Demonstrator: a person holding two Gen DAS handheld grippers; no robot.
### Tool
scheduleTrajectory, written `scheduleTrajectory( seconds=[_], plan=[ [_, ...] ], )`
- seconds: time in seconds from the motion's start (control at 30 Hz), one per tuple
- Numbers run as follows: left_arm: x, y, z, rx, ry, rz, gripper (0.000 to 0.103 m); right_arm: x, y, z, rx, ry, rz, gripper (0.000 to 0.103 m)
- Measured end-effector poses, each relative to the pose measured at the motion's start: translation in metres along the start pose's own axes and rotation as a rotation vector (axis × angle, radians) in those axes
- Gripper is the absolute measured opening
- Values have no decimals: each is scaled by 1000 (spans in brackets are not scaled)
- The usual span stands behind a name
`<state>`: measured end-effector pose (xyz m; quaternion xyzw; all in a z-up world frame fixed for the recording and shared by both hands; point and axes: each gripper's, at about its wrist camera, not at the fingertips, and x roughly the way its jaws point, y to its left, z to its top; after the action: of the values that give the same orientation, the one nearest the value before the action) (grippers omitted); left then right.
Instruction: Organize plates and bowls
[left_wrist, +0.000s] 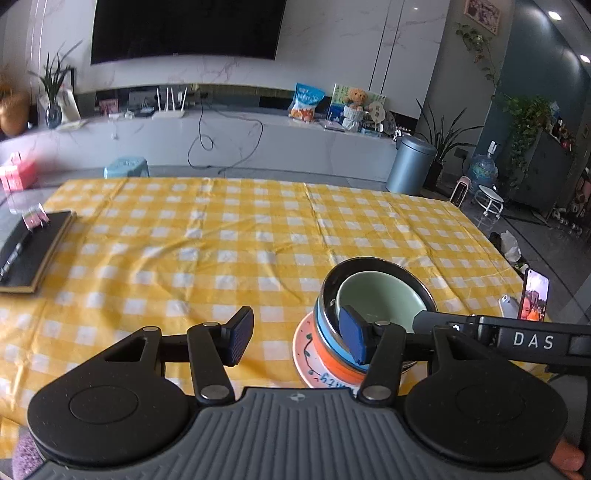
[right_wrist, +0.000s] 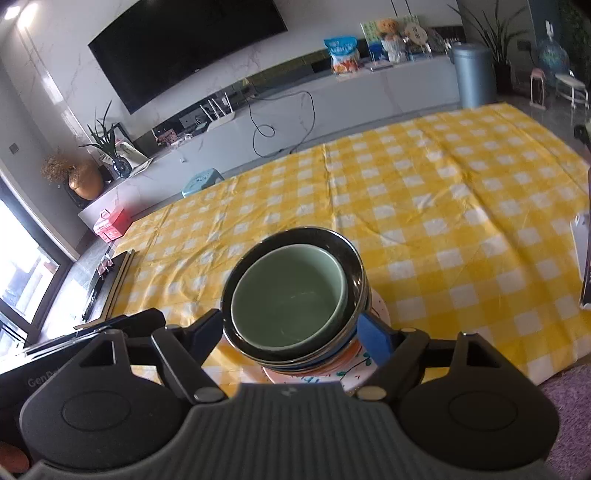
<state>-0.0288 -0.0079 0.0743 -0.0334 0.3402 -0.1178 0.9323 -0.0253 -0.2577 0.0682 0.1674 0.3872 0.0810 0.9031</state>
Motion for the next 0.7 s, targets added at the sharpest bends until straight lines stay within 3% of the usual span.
scheduleTrajectory(
  seconds=[0.2, 0.53, 0.7],
  plan=[
    [-27, -9, -24, 134, -80, 72, 63, -27, 13, -25, -141, -94, -53, 81],
    [-50, -27, -66, 226, -130, 132, 78, -51, 17, -81, -290, -180, -75, 81],
    [-48, -35, -81, 265, -103, 159, 79, -52, 16, -105, -304, -146, -90, 81]
  ],
)
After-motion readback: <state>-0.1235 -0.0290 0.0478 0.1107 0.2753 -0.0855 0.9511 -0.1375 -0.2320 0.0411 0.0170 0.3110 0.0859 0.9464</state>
